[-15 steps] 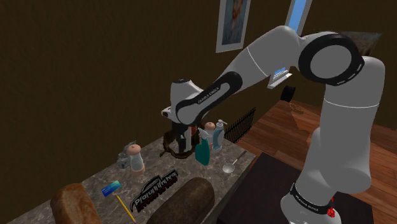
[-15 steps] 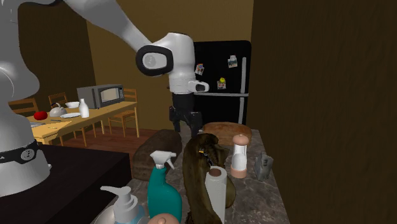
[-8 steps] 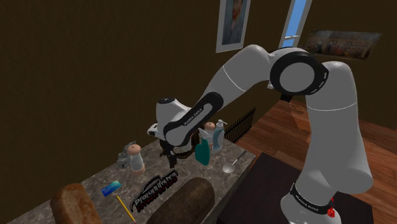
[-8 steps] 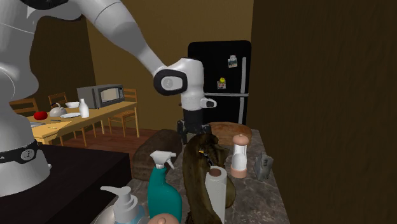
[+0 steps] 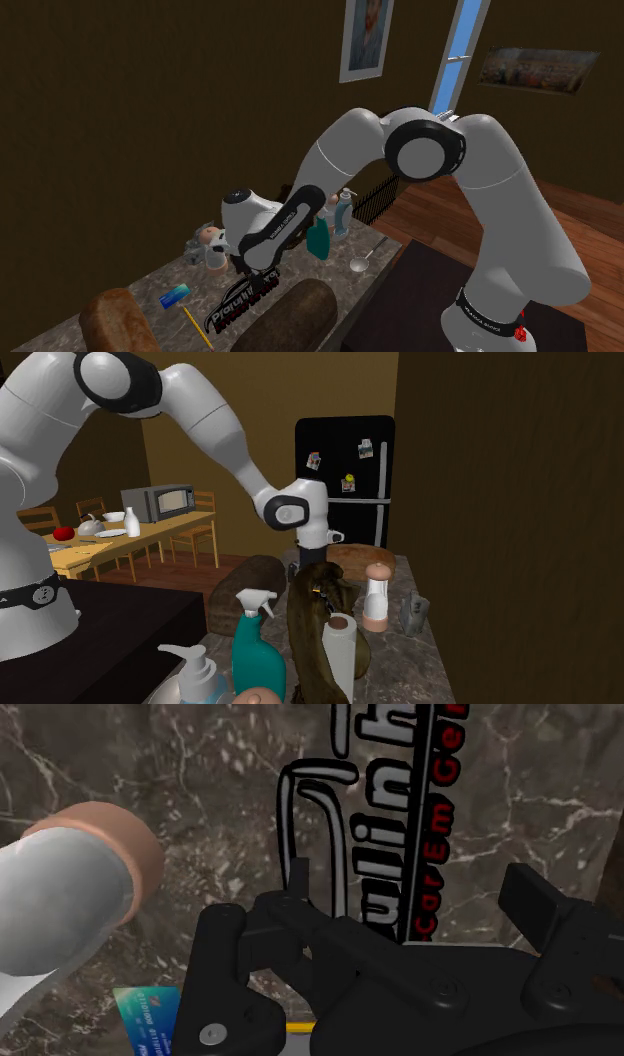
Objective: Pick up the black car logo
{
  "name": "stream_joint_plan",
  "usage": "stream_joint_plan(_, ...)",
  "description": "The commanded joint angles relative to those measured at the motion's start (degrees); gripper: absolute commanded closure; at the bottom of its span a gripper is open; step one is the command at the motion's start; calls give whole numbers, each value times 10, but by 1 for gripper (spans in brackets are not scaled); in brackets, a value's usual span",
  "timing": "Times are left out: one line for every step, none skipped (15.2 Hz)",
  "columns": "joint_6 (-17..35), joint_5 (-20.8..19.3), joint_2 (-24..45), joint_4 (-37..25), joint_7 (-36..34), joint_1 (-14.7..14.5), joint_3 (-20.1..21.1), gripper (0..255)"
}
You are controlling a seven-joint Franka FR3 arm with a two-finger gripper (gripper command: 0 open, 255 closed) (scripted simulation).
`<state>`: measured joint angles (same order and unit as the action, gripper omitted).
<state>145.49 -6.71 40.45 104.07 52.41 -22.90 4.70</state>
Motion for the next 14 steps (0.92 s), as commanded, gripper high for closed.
stream_joint_plan(7,-14,32,-24,16,-10,3,0)
stream_joint_plan(11,-15,39,-27,15,-11,2,0)
stream_joint_plan(15,-15,46,-29,15,-11,1,0)
stream_joint_plan(19,-16,52,-32,14,-12,1,0)
stream_joint_plan(23,-17,59,-35,14,-13,0,0)
stream_joint_plan(27,-17,66,-38,13,-13,-1,0)
stream_joint_plan(31,-18,73,-41,13,-14,-2,0)
stream_joint_plan(34,-18,80,-44,12,-14,-2,0)
stream_joint_plan(37,-19,84,-46,12,-15,-3,0)
stream_joint_plan(37,-19,84,-46,12,-15,-3,0)
stream_joint_plan(37,-19,84,-46,12,-15,-3,0)
stream_joint_plan(36,-19,85,-48,12,-15,-3,255)
stream_joint_plan(35,-18,86,-49,13,-14,-3,255)
stream_joint_plan(37,-19,84,-46,13,-14,-3,255)
